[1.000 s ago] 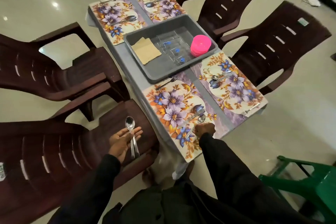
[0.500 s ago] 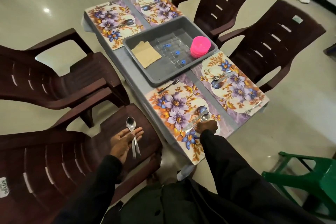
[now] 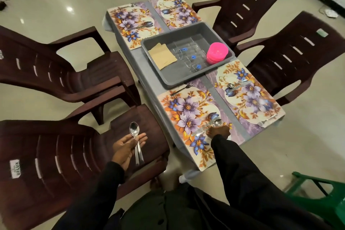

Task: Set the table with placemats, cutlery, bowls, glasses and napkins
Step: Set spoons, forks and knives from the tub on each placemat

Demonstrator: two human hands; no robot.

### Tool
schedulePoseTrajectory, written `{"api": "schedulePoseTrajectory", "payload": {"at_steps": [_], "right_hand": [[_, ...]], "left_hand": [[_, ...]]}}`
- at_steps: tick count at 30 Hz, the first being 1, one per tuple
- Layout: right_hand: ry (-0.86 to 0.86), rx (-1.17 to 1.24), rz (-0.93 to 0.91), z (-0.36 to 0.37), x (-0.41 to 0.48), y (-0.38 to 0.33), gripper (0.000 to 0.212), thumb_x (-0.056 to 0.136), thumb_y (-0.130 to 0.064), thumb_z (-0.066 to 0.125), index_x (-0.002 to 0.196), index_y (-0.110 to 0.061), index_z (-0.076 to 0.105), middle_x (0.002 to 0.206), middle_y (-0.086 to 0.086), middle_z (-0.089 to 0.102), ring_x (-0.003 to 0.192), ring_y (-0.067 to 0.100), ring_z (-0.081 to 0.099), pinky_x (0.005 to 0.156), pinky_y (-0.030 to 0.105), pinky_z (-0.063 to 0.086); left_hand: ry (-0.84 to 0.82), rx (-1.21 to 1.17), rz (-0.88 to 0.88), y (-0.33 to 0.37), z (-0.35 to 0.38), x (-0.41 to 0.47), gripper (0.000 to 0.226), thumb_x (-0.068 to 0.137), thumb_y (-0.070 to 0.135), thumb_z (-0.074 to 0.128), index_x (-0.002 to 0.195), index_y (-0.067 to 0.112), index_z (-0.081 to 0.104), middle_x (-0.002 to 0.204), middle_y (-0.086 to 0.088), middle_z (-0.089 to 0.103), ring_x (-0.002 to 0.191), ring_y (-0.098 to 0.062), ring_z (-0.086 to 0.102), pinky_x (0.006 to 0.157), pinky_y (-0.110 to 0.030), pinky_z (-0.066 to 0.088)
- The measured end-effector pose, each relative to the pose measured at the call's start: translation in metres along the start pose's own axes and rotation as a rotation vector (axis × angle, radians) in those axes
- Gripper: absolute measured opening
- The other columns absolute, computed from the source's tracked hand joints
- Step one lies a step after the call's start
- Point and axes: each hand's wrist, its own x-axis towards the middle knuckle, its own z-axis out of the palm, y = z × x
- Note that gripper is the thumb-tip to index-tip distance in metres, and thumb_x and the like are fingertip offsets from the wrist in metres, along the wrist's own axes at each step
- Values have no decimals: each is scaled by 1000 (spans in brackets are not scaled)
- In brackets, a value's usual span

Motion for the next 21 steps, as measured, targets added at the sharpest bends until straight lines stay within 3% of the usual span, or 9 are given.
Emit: {"api": "schedulePoseTrajectory", "payload": {"at_steps": [6,8,10,11,13,14,16,17,21], "right_hand": [[-35,24,-60,-12,-19,2,44,85,-24,79,114,7,67,114,22,70,107,40,67,89,39,53],[-62,4,-169,-16,-37,3,32,88,-21,74,102,7,72,101,20,73,95,38,69,78,36,51],[-137,-1,-343,-23,-62,4,16,86,-14,68,78,-3,76,78,13,73,73,28,67,69,31,46],[-201,13,-424,-28,-78,6,19,85,-10,65,67,-8,72,68,8,71,64,22,64,65,28,46],[-411,55,-513,-38,-115,3,22,85,-1,60,66,-6,69,60,4,67,51,11,62,53,21,49],[-534,87,-531,-41,-132,1,18,87,3,60,73,-1,71,62,8,69,53,12,65,52,19,52],[-795,145,-542,-40,-163,-1,6,88,6,68,89,9,72,74,20,73,65,27,71,61,28,61],[-896,143,-556,-38,-179,-2,10,88,4,71,93,13,71,78,23,73,68,31,71,64,32,62],[-1128,18,-616,-24,-230,3,13,88,-1,75,93,11,71,81,21,74,73,31,73,68,35,63]], "left_hand": [[30,-86,15,-13,2,-22,33,99,-7,53,132,-11,50,120,-30,69,112,-41,70,93,-41,60],[28,-107,25,-17,7,-33,35,99,-5,54,133,-12,50,120,-30,69,113,-42,69,94,-42,59],[31,-125,32,-21,12,-45,36,99,-4,55,133,-13,50,121,-30,69,114,-42,69,94,-41,60],[34,-137,35,-24,15,-51,36,99,-4,56,133,-13,50,121,-30,69,114,-42,69,93,-41,60],[40,-166,42,-29,20,-65,37,99,-3,57,134,-14,50,122,-30,69,115,-42,69,94,-42,60],[40,-182,39,-31,23,-71,38,98,-3,57,134,-14,50,122,-31,69,115,-42,68,94,-42,59],[54,-222,41,-37,25,-83,36,99,-4,56,134,-14,49,122,-32,68,116,-43,68,96,-43,58],[56,-250,47,-40,25,-90,35,100,-5,54,133,-14,49,123,-32,68,116,-43,68,97,-44,57],[67,-311,91,-47,21,-117,32,100,-6,52,131,-12,52,125,-31,67,117,-40,68,95,-41,59]]}}
